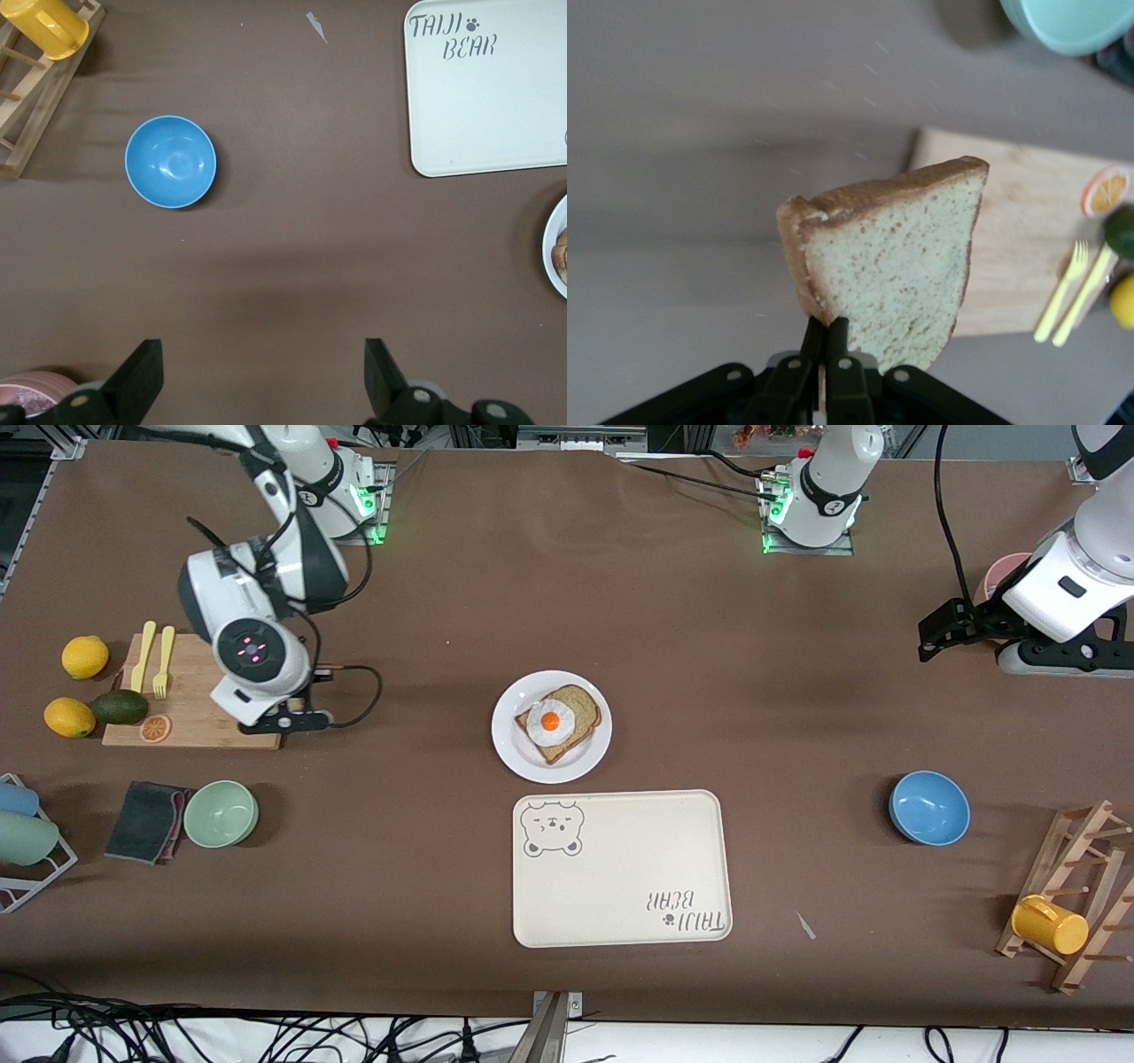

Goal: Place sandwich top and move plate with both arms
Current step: 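Carry the bread slice with the right gripper over the white plate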

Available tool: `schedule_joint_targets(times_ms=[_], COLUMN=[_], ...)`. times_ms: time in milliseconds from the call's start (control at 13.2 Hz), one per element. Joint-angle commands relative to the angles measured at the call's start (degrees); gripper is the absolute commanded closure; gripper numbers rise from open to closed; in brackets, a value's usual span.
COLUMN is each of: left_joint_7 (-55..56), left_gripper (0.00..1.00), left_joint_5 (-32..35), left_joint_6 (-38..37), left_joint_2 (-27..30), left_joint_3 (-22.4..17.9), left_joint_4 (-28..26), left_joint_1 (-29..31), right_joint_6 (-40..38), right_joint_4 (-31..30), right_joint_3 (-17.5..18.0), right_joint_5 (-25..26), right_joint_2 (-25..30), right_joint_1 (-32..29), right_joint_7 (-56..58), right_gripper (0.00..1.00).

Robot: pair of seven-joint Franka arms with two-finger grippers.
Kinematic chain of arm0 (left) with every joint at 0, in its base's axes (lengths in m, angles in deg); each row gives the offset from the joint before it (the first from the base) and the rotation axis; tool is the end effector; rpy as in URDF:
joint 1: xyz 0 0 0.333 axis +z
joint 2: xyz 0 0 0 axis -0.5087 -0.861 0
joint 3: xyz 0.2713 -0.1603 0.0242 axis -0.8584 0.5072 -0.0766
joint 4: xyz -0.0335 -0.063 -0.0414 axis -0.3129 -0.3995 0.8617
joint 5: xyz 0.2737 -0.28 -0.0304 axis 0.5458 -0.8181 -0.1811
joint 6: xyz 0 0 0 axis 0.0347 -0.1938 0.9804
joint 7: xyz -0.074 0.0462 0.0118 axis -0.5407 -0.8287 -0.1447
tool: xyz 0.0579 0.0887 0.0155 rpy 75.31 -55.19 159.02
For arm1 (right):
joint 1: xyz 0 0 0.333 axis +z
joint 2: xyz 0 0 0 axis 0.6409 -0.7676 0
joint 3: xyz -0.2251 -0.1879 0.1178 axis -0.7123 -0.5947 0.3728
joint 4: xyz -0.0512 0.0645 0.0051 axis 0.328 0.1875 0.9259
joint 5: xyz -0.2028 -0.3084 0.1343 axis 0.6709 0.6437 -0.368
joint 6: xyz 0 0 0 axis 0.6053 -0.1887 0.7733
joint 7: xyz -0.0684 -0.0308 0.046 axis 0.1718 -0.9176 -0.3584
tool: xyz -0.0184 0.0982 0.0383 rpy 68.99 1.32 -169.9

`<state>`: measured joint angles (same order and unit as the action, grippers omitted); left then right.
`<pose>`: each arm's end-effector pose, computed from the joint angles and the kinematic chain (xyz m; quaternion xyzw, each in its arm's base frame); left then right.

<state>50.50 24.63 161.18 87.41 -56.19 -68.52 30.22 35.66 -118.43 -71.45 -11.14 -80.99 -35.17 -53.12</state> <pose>0.5481 -0.0379 0.5828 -0.9998 0.0158 0.0084 0.0042 0.5265 0.1575 0.3268 0.9735 0.0845 -0.1405 0.1597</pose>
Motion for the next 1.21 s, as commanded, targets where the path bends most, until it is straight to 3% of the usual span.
schedule_joint_targets(times_ms=[0,151,302,605,907,1134], left_joint_7=[-0.07,-0.07,-0.07,-0.07,-0.07,-0.16], left_gripper=[0.0,0.0,0.0,0.0,0.0,0.0], left_joint_5=[-1.38,-1.38,-1.38,-1.38,-1.38,-1.38], left_joint_6=[-1.28,-1.28,-1.28,-1.28,-1.28,-1.28], left_joint_2=[-0.4,-0.4,-0.4,-0.31,-0.4,-0.4], left_joint_3=[0.08,0.08,0.08,0.17,0.08,0.08], left_joint_4=[1.34,1.34,1.34,1.34,1.34,1.34], left_joint_1=[0.26,0.26,0.26,0.26,0.26,0.26], right_joint_6=[-2.03,-3.08,-5.53,-10.03,-4.78,-1.17], right_joint_4=[6.26,13.97,23.11,43.15,49.6,50.67], right_joint_3=[6.49,9.41,9.42,9.07,9.15,9.07], right_joint_5=[-0.63,-3.94,-9.57,-9.33,-11.16,-14.24], right_joint_2=[-1.0,-4.33,-10.46,-24.97,-32.02,-34.4], right_joint_1=[-0.03,2.85,6.54,15.78,15.62,15.35], right_joint_7=[-2.49,-7.29,-16.25,-39.26,-56.68,-63.37], right_gripper=[1.0,1.0,1.0,1.0,1.0,1.0])
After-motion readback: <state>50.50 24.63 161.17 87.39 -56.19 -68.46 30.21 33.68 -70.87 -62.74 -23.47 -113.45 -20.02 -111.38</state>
